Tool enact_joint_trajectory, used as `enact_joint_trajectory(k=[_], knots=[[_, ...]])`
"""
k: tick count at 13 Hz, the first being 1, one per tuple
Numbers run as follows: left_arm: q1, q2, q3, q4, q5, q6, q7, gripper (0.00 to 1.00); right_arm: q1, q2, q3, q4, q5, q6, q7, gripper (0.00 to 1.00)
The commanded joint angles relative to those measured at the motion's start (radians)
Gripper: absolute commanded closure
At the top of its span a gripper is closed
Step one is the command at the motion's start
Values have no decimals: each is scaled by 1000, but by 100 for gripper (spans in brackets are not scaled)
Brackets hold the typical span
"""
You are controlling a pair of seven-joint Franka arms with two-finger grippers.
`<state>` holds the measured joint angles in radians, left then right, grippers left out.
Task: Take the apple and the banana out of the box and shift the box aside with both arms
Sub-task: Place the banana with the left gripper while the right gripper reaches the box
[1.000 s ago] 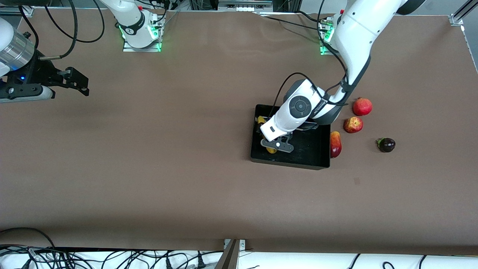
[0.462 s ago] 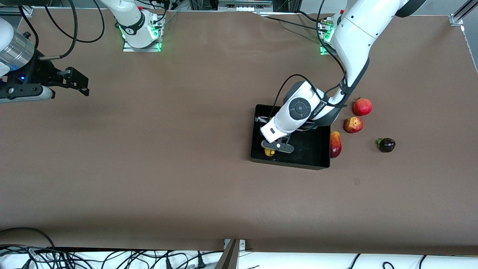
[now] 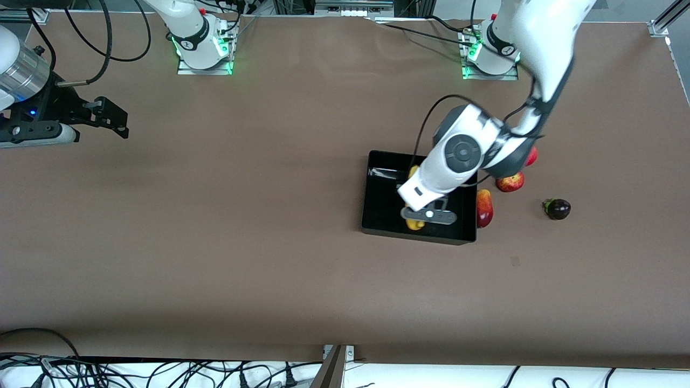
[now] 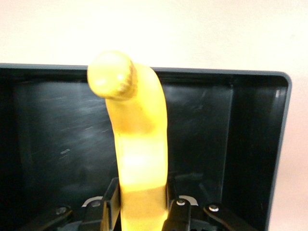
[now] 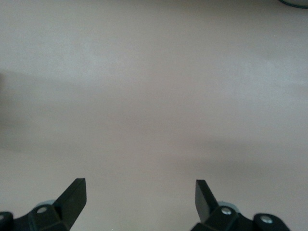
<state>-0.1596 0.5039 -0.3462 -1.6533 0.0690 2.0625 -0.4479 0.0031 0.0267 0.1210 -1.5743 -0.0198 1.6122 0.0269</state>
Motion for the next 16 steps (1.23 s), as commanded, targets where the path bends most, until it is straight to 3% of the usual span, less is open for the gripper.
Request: enact_joint_trajectory(k=[1, 5, 7, 9, 11, 12, 13, 16], knots=[[110, -42, -1, 136, 12, -288, 14, 100, 12, -7, 5, 8, 3, -11, 1, 0], [339, 23, -1, 150, 18, -317, 297, 99, 52, -4, 3, 8, -5, 0, 15, 0], [393, 89, 1, 130, 93, -224, 420, 98, 58, -1, 3, 8, 1, 20, 7, 0], [428, 137, 1, 90, 176, -89, 425, 98, 80, 13, 3, 2, 3, 8, -4, 0], [452, 194, 3, 90, 230, 26, 451, 94, 123, 96, 3, -4, -2, -49, -33, 0], [466, 208, 3, 89, 244, 71, 469, 69, 139, 117, 3, -1, 4, -48, -41, 0], [463, 206, 3, 90, 244, 74, 495, 1, 185, 151, 3, 2, 4, -28, -24, 0], [469, 165, -4, 125, 238, 15, 523, 0, 282, 251, 3, 2, 40, 124, 126, 0]])
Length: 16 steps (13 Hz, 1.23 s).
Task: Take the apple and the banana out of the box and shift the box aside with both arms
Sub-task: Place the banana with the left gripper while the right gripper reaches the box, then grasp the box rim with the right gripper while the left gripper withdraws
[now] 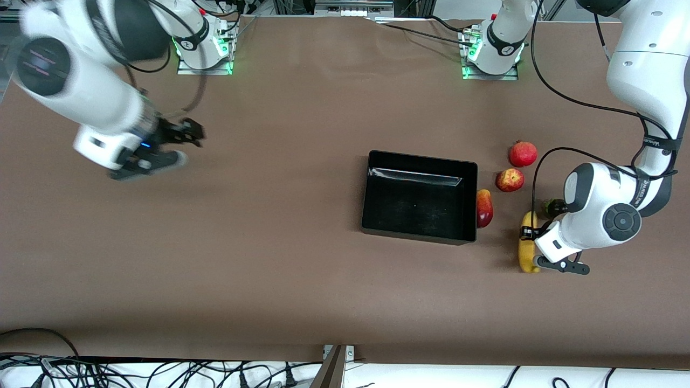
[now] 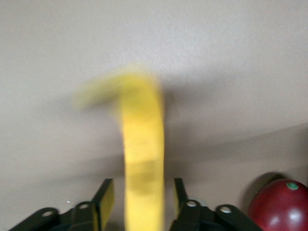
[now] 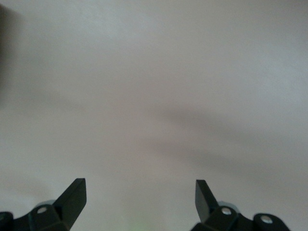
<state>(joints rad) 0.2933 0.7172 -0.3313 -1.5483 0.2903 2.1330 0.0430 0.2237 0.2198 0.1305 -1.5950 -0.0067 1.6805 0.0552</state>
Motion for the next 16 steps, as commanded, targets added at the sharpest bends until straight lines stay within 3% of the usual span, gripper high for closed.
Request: enact_joint_trajectory(k=[1, 4, 8, 12, 14, 15, 16], knots=[[12, -51, -22, 69, 13, -118, 32, 0, 110, 105, -6, 32, 33, 106, 208, 0], [-19, -58, -34, 212, 6, -350, 25, 0, 250, 270, -6, 125, 39, 253, 490, 0], [-71, -237, -37, 248, -7, -528, -17, 0, 391, 415, -8, 184, 92, 485, 786, 0], [-62, -448, -34, 240, -114, -692, -5, 0, 506, 518, -20, 187, 77, 634, 942, 0], [-51, -591, 3, 81, -251, -653, 5, 0, 548, 559, -54, 187, 48, 688, 971, 0], [-60, -657, 80, -20, -317, -551, 5, 0, 568, 573, -72, 187, 44, 691, 971, 1], [-115, -727, 134, -112, -324, -474, -3, 0, 575, 585, -86, 187, 39, 691, 968, 11]])
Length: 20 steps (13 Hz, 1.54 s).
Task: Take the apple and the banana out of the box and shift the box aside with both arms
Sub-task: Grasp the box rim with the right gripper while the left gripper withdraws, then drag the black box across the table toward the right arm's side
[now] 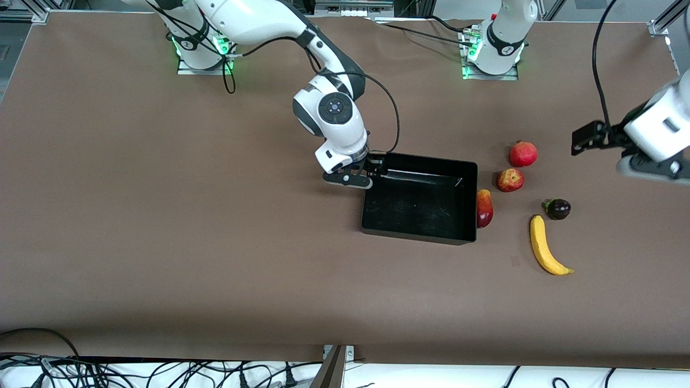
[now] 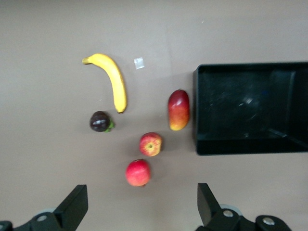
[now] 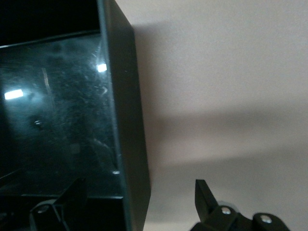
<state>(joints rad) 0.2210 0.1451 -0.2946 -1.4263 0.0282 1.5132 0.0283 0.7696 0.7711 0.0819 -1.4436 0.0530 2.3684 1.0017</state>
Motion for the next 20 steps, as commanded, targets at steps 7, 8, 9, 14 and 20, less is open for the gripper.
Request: enact_joint_trajectory(k=[7, 8, 9, 14, 20], knots=[[-232, -196, 290, -315, -10, 151, -14, 0, 10, 50, -47, 35, -27, 14, 5, 100], [-232, -193, 289, -312, -10, 153, -19, 0, -9, 36, -50, 35, -21, 3, 2, 100], [-232, -191, 287, -312, -10, 153, -21, 0, -35, 21, -48, 35, -21, -15, -9, 100], [-229, -193, 287, -316, -7, 85, -18, 0, -225, -125, -47, 20, 7, -231, -349, 100], [-232, -194, 276, -318, -7, 62, -8, 0, -547, -254, -50, -105, 18, -348, -929, 100]])
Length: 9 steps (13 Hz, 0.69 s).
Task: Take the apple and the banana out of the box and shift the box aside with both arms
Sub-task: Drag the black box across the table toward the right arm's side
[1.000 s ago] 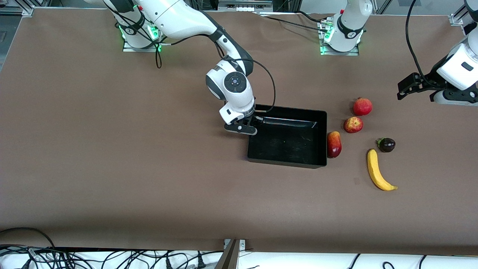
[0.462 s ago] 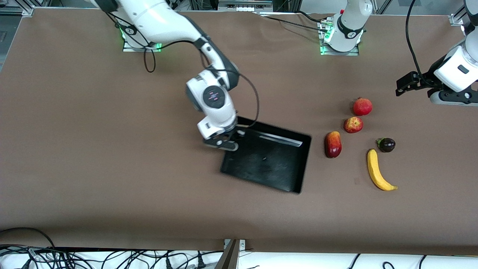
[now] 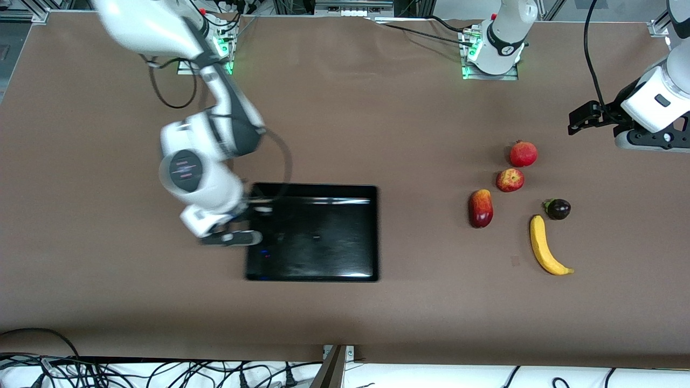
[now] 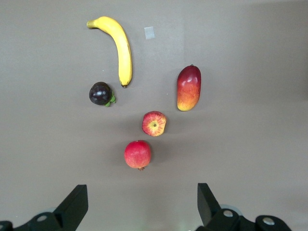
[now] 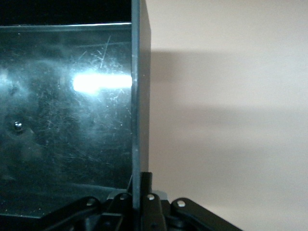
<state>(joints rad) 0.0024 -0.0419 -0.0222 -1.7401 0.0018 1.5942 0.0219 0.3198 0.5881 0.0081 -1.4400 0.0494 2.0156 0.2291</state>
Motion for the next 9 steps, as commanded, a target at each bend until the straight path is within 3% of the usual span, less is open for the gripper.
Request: enact_joint_trajectory(k=[1, 5, 9], knots=[[-12, -7, 4, -4, 20, -42, -7, 0, -154, -86, 24, -150, 21, 15, -233, 100], [-10, -41, -1, 1, 20, -80, -14, 0, -306, -99, 23, -249, 21, 60, -381, 100], [-15, 16, -2, 5, 18, -33, -16, 0, -321, -165, -19, -511, 21, 302, -405, 100]])
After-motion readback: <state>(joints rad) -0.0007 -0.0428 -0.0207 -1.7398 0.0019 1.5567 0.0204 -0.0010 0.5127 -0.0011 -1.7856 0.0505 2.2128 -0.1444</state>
